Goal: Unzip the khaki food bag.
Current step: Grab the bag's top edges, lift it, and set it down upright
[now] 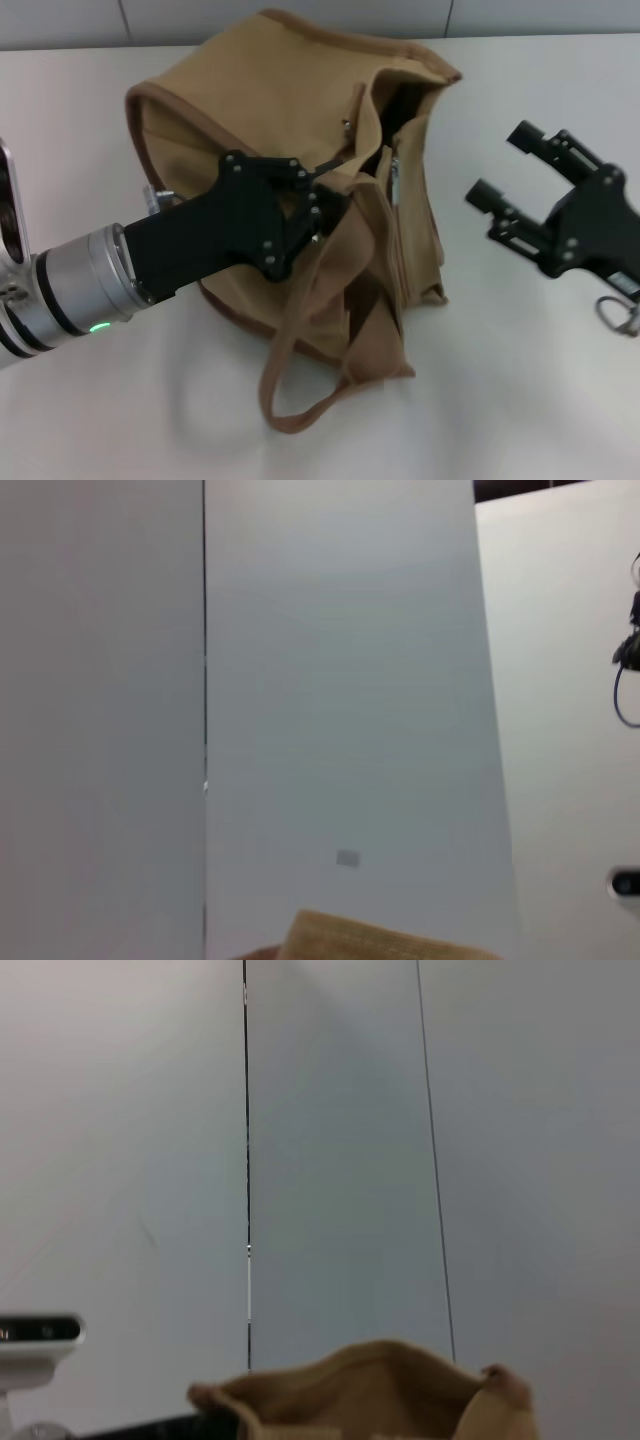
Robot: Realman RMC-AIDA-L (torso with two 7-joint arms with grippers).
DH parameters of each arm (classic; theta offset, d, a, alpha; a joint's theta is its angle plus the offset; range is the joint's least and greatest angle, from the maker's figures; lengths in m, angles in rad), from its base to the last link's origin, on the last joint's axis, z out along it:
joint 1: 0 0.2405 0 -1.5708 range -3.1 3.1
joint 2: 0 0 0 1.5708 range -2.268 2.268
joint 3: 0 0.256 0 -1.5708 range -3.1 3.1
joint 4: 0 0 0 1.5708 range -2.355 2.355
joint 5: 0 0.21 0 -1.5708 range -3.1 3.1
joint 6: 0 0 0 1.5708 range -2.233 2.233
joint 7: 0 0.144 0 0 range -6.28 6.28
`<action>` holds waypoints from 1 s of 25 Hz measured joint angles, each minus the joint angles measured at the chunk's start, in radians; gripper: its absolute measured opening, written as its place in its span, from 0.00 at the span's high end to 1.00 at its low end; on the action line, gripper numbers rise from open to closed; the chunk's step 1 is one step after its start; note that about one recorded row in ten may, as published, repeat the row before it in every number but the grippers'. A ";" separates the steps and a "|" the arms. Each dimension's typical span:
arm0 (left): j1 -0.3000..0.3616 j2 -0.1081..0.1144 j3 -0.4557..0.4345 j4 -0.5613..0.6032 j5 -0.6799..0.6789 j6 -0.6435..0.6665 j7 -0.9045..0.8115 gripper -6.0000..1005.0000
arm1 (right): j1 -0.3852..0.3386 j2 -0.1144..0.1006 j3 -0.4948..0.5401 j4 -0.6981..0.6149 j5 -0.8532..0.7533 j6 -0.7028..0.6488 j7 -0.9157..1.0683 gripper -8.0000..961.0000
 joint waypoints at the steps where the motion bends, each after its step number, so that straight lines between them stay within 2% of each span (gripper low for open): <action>1: -0.005 0.000 -0.001 -0.004 0.000 0.006 0.000 0.96 | 0.000 0.001 0.002 0.035 0.000 0.014 -0.053 0.20; 10: -0.066 0.000 0.001 -0.059 0.000 -0.006 0.008 0.96 | 0.011 0.006 0.028 0.271 0.006 0.142 -0.322 0.20; 18: -0.082 0.000 -0.001 -0.073 0.000 -0.028 0.010 0.96 | 0.009 0.007 0.043 0.321 0.007 0.199 -0.366 0.21; 23: -0.084 0.000 0.001 -0.077 0.000 -0.034 0.010 0.96 | 0.013 0.008 0.041 0.324 0.005 0.208 -0.367 0.28; 25: -0.085 0.000 0.001 -0.082 0.000 -0.035 0.010 0.96 | 0.014 0.008 0.042 0.326 0.007 0.208 -0.367 0.37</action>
